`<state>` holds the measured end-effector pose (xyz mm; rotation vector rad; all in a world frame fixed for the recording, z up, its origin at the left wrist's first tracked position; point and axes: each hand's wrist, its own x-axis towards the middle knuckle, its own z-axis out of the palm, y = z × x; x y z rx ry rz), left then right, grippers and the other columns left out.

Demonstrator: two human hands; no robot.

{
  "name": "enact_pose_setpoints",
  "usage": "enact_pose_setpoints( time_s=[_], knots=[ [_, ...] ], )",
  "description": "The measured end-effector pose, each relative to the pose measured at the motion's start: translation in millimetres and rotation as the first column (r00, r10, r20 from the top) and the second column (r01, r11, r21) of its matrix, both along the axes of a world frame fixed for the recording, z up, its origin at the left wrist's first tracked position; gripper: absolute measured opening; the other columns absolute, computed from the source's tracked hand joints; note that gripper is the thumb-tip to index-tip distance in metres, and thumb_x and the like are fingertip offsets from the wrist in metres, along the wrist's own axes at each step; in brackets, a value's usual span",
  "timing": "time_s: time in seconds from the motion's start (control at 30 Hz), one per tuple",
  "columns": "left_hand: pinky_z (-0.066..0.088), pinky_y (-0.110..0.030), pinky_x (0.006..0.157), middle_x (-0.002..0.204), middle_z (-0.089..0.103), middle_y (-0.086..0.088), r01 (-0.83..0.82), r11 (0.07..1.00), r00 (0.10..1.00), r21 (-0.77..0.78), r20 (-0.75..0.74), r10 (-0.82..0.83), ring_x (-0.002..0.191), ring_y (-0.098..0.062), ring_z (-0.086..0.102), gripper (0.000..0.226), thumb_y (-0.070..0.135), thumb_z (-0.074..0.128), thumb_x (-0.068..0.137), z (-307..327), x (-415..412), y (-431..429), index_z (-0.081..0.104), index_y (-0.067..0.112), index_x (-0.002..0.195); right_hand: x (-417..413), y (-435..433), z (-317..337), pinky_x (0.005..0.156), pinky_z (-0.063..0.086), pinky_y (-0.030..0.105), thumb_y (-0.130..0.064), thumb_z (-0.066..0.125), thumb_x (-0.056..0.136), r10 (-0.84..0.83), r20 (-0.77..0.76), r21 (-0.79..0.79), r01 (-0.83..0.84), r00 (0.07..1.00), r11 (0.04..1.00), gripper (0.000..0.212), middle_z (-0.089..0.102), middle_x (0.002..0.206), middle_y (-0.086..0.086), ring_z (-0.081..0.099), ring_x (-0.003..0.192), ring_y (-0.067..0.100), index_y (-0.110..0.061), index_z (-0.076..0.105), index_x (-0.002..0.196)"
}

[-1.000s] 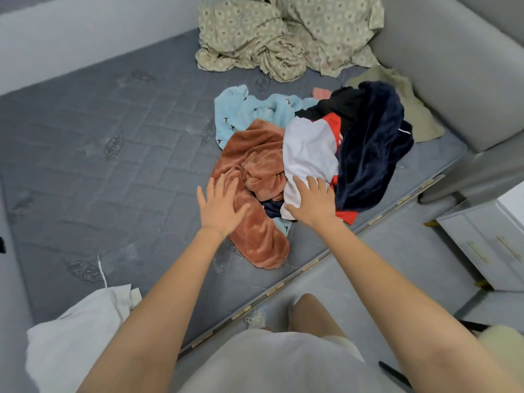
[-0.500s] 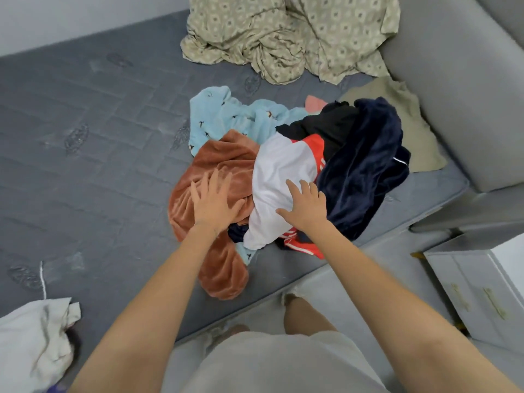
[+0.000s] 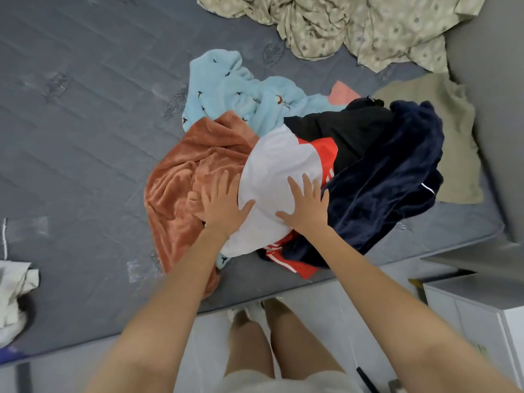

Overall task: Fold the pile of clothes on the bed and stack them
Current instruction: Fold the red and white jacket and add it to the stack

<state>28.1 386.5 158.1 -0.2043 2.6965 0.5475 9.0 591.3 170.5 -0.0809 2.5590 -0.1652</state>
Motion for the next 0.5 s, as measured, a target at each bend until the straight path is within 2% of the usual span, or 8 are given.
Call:
enact_pose_setpoints(
  time_s=[0.17,0.3,0.33,0.4,0.47,0.5],
  knots=[
    [-0.001,-0.047,0.121,0.164,0.002,-0.008,-0.137,0.984,0.986,0.115,0.114,0.124,0.151,-0.025,0.001,0.082,0.06,0.047,0.094,-41.3,-21.7,27.6,0.008,0.024,0.157,-3.3,3.6,-46.9,0.119,0.003,0.055,-0.068,0.056,0.085,-0.092,0.065,-0.029,0.094,0.994,0.995,0.102,-0.01,0.164,0.006,-0.005,0.151,0.032,-0.029,-0.006,0.156],
    [0.012,-0.045,0.119,0.159,0.021,-0.009,-0.291,0.925,0.955,0.243,0.14,0.263,0.146,-0.029,0.018,0.096,0.059,0.057,0.089,-69.0,-34.9,43.2,0.003,0.017,0.156,-0.4,3.2,-88.0,0.12,0.005,0.054,-0.065,0.057,0.086,-0.094,0.109,0.022,0.092,0.99,0.995,0.107,-0.001,0.164,0.008,0.0,0.151,0.029,-0.013,-0.004,0.156],
    [0.016,-0.045,0.118,0.156,0.027,-0.009,-0.317,0.915,0.947,0.251,0.128,0.293,0.143,-0.03,0.024,0.095,0.059,0.059,0.087,-74.7,-36.6,45.9,0.008,0.014,0.155,1.6,3.7,-95.9,0.119,0.005,0.054,-0.062,0.057,0.088,-0.09,0.096,0.033,0.088,0.991,0.996,0.102,0.004,0.164,0.008,0.004,0.151,0.028,-0.011,0.0,0.156],
    [0.029,-0.044,0.11,0.142,0.043,-0.011,-0.334,0.909,0.943,0.25,0.089,0.322,0.132,-0.031,0.038,0.082,0.057,0.064,0.085,-84.7,-36.8,49.3,0.032,0.009,0.144,4.3,6.1,-105.6,0.119,0.011,0.051,-0.053,0.057,0.092,-0.085,0.015,0.038,0.084,0.996,0.996,0.082,0.025,0.158,0.009,0.024,0.145,0.027,-0.011,0.02,0.152],
    [0.041,-0.041,0.091,0.113,0.056,-0.012,-0.348,0.872,0.935,0.345,0.06,0.35,0.108,-0.028,0.051,0.053,0.048,0.068,0.086,-90.4,-35.5,48.7,0.052,0.005,0.113,0.1,9.0,-103.6,0.113,0.022,0.044,-0.047,0.055,0.095,-0.077,-0.092,0.01,0.078,0.993,0.997,0.05,0.054,0.133,0.006,0.049,0.124,0.025,-0.014,0.049,0.133],
    [0.041,-0.036,0.079,0.097,0.056,-0.01,-0.361,0.834,0.926,0.418,0.057,0.372,0.092,-0.024,0.053,0.04,0.041,0.07,0.087,-89.1,-33.6,48.3,0.054,0.005,0.096,-3.5,10.5,-99.6,0.107,0.026,0.04,-0.044,0.054,0.096,-0.091,-0.11,-0.03,0.089,0.99,0.996,0.037,0.063,0.116,0.005,0.056,0.111,0.025,-0.015,0.058,0.119]
  ],
)
